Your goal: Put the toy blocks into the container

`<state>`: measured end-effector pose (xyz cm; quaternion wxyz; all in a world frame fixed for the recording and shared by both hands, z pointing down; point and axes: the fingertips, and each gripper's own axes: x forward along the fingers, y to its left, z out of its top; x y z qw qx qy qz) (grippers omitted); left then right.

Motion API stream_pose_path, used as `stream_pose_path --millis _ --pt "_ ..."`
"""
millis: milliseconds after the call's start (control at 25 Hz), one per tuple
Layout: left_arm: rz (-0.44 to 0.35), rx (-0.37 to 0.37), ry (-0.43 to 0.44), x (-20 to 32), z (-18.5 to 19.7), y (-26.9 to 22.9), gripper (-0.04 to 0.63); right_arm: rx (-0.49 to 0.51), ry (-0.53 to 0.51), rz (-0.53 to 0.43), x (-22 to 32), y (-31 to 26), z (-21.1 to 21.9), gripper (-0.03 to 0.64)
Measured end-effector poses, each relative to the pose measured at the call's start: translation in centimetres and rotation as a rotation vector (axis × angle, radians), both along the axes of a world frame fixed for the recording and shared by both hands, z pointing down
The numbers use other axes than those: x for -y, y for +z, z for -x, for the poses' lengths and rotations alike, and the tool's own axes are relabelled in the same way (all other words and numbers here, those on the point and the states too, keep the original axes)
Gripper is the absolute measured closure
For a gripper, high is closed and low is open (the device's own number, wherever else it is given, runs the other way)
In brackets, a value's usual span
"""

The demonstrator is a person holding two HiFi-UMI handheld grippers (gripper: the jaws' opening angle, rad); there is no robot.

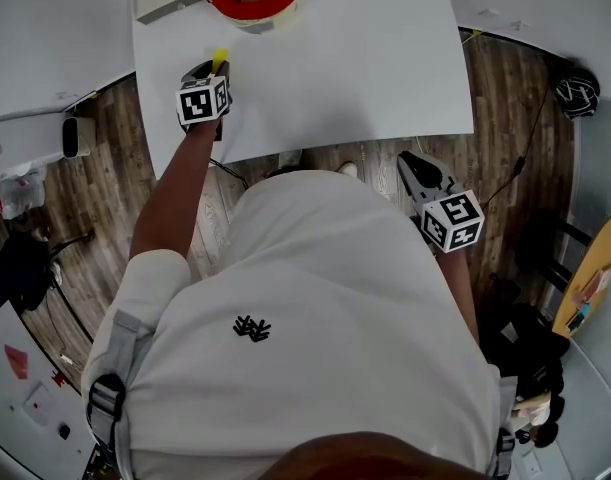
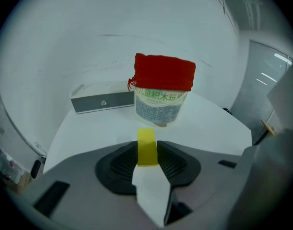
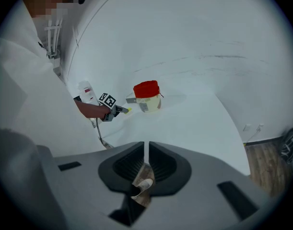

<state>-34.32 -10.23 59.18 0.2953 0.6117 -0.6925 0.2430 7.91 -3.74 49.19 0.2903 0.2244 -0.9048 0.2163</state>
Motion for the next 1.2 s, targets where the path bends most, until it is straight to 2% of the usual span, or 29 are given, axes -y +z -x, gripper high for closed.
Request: stream_pose_path --millis 320,680,960,1200 --pt "-0.112 -0.003 0.128 2.3 -1.7 -7.2 0.465 0.022 0.002 -0.005 0.5 0.3 1.0 0.584" --pt "-0.214 0.06 0.302 6.7 -3.6 -14.8 0.465 0.036 0.044 -0.008 0.5 0.5 1.0 0.584" --pt "-0.217 0.137 0.431 12.4 -3.9 -17.0 0.465 0.037 0.09 -0.01 0.3 0.5 0.7 0.584" --pt "-0.181 0.191 0.52 16.8 -3.7 -17.2 0.465 0.029 0.138 -0.008 -0.3 0.5 0.0 0.584"
